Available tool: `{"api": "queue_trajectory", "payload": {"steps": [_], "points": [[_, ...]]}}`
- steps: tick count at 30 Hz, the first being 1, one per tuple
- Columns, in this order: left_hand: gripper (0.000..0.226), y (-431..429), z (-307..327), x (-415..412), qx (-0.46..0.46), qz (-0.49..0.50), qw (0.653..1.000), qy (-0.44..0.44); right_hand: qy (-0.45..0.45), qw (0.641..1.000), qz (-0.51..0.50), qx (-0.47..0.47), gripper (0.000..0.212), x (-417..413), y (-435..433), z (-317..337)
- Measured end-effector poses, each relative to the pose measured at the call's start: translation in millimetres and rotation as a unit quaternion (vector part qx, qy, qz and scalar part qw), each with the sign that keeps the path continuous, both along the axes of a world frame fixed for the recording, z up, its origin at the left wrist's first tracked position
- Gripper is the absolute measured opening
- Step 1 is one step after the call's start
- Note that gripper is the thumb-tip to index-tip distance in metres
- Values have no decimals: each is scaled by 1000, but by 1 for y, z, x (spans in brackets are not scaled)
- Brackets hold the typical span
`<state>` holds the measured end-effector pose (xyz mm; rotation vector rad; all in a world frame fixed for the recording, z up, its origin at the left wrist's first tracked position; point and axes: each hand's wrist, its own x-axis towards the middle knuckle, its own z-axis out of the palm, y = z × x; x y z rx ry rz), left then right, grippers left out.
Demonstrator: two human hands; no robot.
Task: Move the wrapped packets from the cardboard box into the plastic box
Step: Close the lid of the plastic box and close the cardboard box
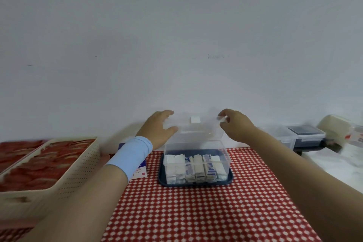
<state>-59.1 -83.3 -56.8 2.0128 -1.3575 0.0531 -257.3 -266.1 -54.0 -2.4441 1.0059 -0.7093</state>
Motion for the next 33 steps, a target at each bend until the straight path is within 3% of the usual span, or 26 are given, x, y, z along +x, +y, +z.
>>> {"api": "queue_trajectory", "payload": {"steps": [3, 6, 13, 17, 23, 33], "points": [[46, 8, -10, -6, 55, -25, 997, -55, 56, 997, 28, -38, 37, -11, 11, -5], [46, 16, -16, -13, 89, -19, 990, -111, 101, 993, 55, -16, 50, -22, 25, -16], [49, 27, -32, -22, 149, -48, 976, -148, 177, 981, 81, -26, 65, -31, 54, -30], [48, 28, -33, -24, 159, -54, 975, -145, 220, 968, 76, -96, 67, -26, 63, -34], [47, 18, -24, -32, 189, -42, 970, -146, 212, 961, 152, -97, 65, -2, 72, -29], [41, 7, -21, -37, 199, -1, 965, -173, 222, 953, 121, -169, 64, 11, 73, -34]]}}
